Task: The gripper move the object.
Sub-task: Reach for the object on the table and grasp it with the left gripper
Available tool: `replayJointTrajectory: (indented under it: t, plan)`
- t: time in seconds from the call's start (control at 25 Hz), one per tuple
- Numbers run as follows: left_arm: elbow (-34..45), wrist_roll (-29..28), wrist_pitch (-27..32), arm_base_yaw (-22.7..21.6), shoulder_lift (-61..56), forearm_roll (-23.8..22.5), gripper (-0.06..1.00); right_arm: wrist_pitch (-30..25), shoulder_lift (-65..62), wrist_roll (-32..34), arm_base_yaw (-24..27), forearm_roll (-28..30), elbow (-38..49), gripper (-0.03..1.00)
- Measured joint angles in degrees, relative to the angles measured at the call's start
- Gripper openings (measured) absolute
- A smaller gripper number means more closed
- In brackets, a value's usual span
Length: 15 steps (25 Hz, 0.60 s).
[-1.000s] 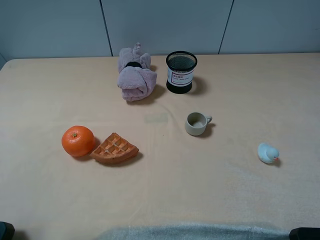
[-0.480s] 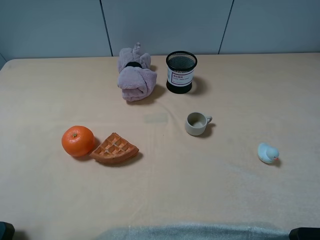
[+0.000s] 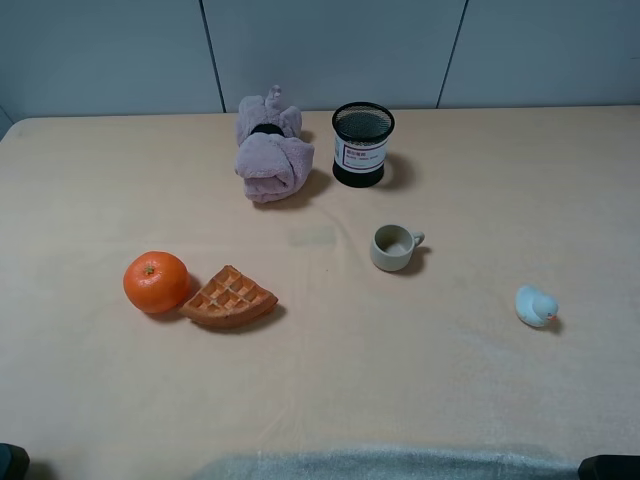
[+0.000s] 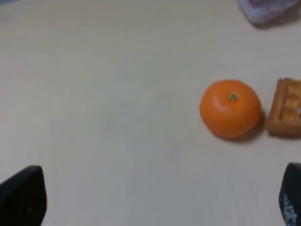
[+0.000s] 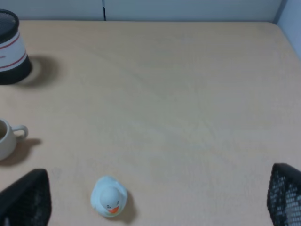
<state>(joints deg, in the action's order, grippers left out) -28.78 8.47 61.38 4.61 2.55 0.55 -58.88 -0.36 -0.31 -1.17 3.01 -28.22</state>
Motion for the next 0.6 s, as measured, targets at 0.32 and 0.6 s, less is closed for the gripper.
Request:
replayJointTrajectory:
  t: [0.32,0.6]
  plan:
    - [-3.8,3.5,-0.6,0.0,15.4,0.3,0.99,0.0,0.0,0.0,0.0,0.0,0.0,0.69]
    - [-7.3,8.5,-1.8,0.0,27.9,2.0,0.99,0.0,0.0,0.0,0.0,0.0,0.0,0.69]
